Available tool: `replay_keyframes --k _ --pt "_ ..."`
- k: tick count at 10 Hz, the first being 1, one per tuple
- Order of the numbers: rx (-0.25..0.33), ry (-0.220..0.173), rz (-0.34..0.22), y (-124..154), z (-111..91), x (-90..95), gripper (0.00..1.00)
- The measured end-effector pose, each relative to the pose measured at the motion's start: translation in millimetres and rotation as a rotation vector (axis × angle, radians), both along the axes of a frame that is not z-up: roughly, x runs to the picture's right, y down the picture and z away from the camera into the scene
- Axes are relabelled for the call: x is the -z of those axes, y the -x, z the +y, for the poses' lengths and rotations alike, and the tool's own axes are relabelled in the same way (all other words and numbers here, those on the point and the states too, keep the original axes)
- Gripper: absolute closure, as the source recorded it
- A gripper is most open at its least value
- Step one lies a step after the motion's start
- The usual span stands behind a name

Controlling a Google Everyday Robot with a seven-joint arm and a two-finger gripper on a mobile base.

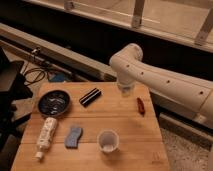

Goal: Move the arm in a circular motion

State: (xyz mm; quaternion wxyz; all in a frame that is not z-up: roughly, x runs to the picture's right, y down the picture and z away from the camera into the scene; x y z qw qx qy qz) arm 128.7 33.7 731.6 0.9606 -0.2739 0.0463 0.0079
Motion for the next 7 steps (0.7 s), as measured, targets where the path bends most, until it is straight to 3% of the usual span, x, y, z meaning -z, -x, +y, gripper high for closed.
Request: replay_keyframes --k 3,7 --pt "-0.003 -0.001 -0.002 -4.4 -1.0 0.1 0.84" --pt "-0.017 0.038 0.042 -1.6 -20.9 -50.0 0.84"
